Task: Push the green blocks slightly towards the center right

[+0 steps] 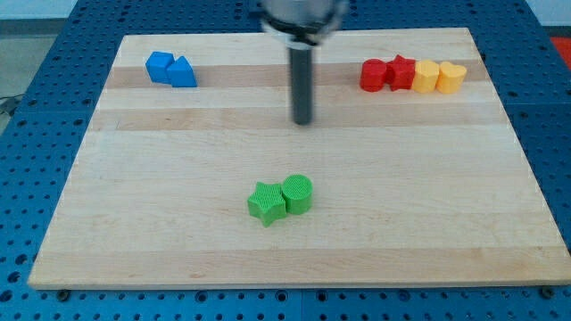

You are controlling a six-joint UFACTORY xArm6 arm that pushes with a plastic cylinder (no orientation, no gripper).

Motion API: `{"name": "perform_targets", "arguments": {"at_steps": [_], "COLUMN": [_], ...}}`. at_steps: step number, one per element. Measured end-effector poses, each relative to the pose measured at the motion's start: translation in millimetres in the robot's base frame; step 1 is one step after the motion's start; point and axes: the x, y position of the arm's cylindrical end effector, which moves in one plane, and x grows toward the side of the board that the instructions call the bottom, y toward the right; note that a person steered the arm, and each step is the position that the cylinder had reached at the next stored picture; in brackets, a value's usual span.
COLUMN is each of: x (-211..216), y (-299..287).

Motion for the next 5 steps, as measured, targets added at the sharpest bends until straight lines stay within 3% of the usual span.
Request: {"name": "perform_targets", "arguments": {"at_steps": [2,5], "x": [6.8,8.2], "y": [68.7,70.3]}}
